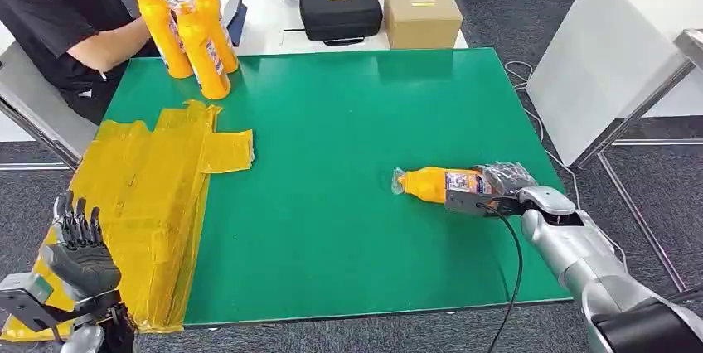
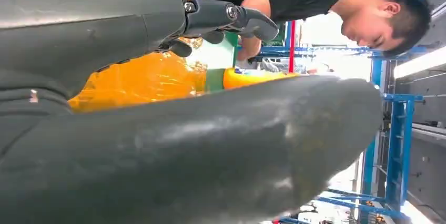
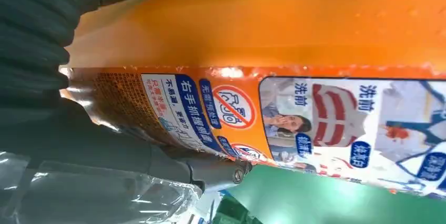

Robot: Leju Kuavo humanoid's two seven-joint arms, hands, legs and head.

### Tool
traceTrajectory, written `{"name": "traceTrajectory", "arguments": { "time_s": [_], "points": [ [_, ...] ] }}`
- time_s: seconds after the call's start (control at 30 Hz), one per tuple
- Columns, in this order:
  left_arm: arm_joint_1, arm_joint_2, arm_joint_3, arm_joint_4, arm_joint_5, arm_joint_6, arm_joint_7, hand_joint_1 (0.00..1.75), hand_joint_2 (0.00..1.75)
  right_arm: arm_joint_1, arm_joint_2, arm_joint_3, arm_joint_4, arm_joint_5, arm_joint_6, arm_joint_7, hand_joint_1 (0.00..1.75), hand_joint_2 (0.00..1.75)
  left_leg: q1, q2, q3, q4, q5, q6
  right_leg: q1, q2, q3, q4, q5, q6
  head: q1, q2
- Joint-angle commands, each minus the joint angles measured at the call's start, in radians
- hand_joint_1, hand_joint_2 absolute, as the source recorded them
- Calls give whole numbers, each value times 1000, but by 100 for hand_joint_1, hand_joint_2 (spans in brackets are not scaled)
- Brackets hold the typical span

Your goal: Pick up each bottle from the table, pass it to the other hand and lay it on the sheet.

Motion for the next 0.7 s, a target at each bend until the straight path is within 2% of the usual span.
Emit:
{"name": "traceTrajectory", "arguments": {
  "time_s": [0.03,0.1,0.17,0.2,0.37,0.47,0.57,0.7],
  "points": [
    [24,-23,-52,2,35,-60,70,0,0,120,126,-76,-254,-127,-74,-74,175,175,1,2,1,-1,0,-3,1,1,1,-2,0,-1,0,0],
    [23,-48,-79,0,48,-83,89,0,0,197,220,-46,-475,-143,-106,-24,175,175,2,5,2,-2,-1,-3,3,5,1,-2,1,-1,0,0],
    [1,-74,-103,6,74,-106,103,0,0,191,303,14,-546,-143,-155,12,175,175,3,8,0,-1,-2,-4,4,8,-1,0,1,-2,0,0],
    [-7,-82,-117,8,86,-119,112,0,175,175,339,34,-546,-150,-175,29,175,175,2,9,0,-1,-3,-5,4,9,-2,1,0,-3,0,0],
    [-60,-119,-170,-4,123,-126,139,0,175,23,501,142,-407,-171,-251,73,175,175,3,4,-5,2,-1,-4,4,5,-8,4,0,-2,-1,0],
    [-74,-120,-178,-18,146,-116,141,0,175,-39,582,202,-325,-177,-284,81,175,175,3,7,-6,2,-1,-3,4,7,-10,5,0,-1,0,0],
    [-81,-119,-181,-25,150,-109,140,0,175,-51,625,235,-299,-186,-297,94,175,175,4,8,-6,1,-1,-4,5,8,-9,5,0,-1,0,0],
    [-94,-122,-185,-12,139,-95,129,0,175,-46,629,243,-279,-201,-304,96,175,175,5,3,-4,0,-1,-5,5,3,-5,3,-1,-2,0,0]
  ]
}}
